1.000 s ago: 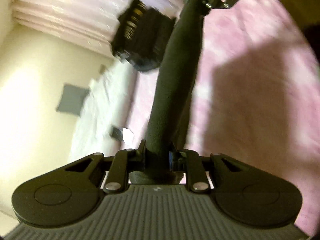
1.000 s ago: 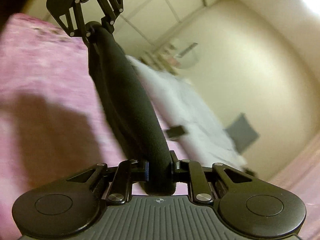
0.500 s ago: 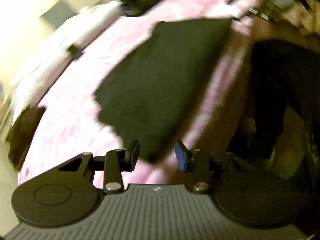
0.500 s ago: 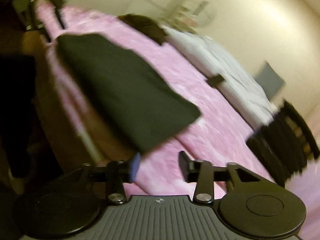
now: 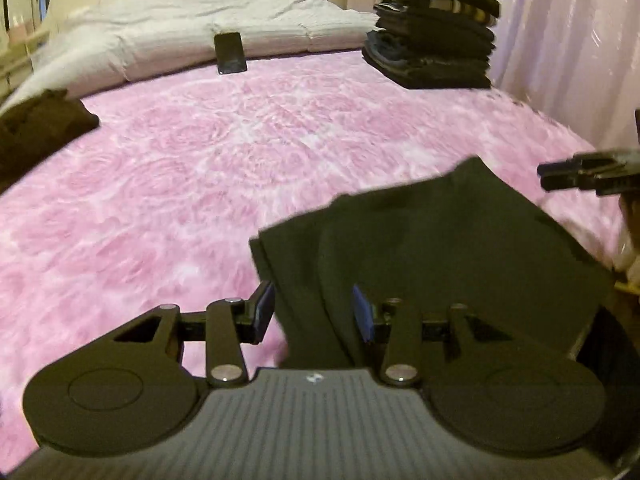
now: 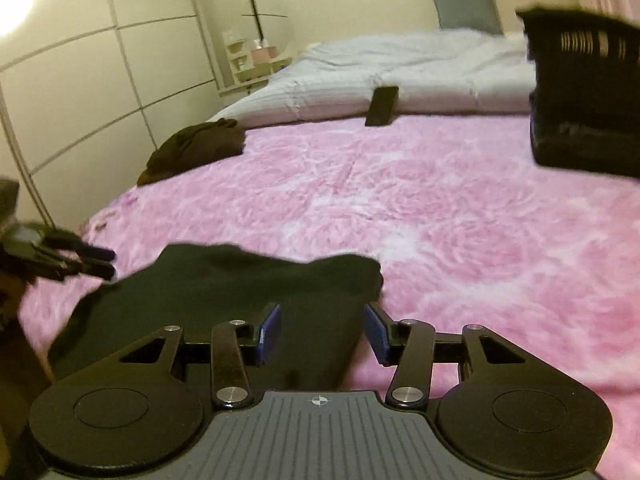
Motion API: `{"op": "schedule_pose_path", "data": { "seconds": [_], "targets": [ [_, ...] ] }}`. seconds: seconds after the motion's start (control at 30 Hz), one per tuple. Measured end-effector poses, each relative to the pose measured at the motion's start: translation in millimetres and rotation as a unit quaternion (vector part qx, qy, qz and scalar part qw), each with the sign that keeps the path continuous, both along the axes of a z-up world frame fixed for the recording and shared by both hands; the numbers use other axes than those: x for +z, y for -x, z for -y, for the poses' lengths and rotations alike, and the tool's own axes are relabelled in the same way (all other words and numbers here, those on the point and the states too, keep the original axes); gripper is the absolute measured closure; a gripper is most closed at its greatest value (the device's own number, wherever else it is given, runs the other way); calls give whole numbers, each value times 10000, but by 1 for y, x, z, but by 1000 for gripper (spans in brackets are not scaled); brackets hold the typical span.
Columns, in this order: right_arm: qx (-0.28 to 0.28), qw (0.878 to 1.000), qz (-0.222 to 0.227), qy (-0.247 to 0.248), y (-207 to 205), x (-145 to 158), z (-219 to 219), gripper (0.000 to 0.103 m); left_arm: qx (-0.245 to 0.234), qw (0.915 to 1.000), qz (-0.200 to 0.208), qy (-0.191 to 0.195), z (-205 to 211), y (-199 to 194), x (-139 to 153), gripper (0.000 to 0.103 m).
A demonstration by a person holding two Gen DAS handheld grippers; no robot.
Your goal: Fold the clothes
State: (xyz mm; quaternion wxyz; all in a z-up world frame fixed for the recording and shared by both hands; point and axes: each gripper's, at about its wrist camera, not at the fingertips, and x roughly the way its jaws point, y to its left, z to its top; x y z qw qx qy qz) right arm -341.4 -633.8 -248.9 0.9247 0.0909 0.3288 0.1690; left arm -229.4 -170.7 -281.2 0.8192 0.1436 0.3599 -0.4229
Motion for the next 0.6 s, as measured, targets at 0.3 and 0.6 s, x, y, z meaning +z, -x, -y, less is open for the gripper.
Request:
{"op": "schedule_pose_path", "data": {
  "seconds": [0.3, 0.6],
  "targets": [
    [-128, 9987, -397, -285, -58, -39, 12, 54, 159, 9968, -734, 283, 30, -71, -43, 82],
    [-231, 9995, -175, -89, -48, -36, 8, 100, 82, 9987, -351, 356, 28, -52, -40, 101]
  ]
}}
